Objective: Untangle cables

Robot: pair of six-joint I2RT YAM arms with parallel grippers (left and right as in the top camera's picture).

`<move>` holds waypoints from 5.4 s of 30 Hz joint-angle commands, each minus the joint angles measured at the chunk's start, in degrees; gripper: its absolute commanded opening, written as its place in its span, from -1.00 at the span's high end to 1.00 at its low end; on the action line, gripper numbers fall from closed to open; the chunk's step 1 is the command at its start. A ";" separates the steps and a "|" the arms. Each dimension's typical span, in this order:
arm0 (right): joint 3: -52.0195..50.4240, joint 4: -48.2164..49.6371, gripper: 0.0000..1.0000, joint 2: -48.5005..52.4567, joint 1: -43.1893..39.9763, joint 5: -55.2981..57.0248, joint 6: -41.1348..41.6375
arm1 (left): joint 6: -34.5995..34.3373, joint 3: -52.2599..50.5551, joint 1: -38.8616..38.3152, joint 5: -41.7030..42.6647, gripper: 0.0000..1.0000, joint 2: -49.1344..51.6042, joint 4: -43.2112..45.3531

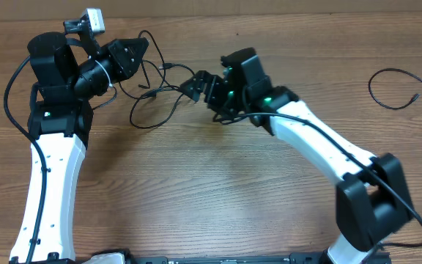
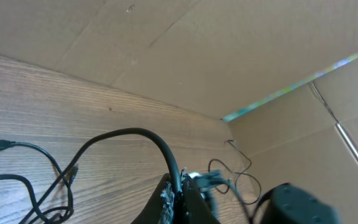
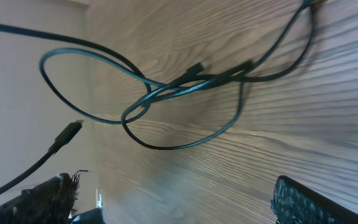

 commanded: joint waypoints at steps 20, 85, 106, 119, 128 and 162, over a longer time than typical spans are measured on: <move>-0.39 21.99 -0.71 10.62 7.85 8.70 38.95 | -7.91 1.40 -2.01 3.65 0.92 -2.34 2.95; 6.51 -30.34 0.80 -9.57 -22.49 -22.12 -36.39 | 2.32 1.33 -4.02 -16.57 -0.34 2.58 -11.61; -1.90 -23.10 -0.26 -4.52 -7.63 -9.14 -19.82 | 13.22 1.33 -8.96 -19.02 -0.58 5.99 -22.60; -1.90 -13.44 -0.12 7.21 2.69 5.84 -4.70 | 13.22 1.33 -8.68 -22.18 -0.69 5.99 -23.52; -1.29 -13.03 -0.04 8.59 1.55 11.28 -3.34 | 13.22 1.33 -8.68 -22.21 -0.73 5.99 -23.80; 12.09 -2.97 0.92 0.13 -8.02 -7.87 -10.69 | 14.91 1.33 -8.83 -22.43 -1.00 5.99 -26.43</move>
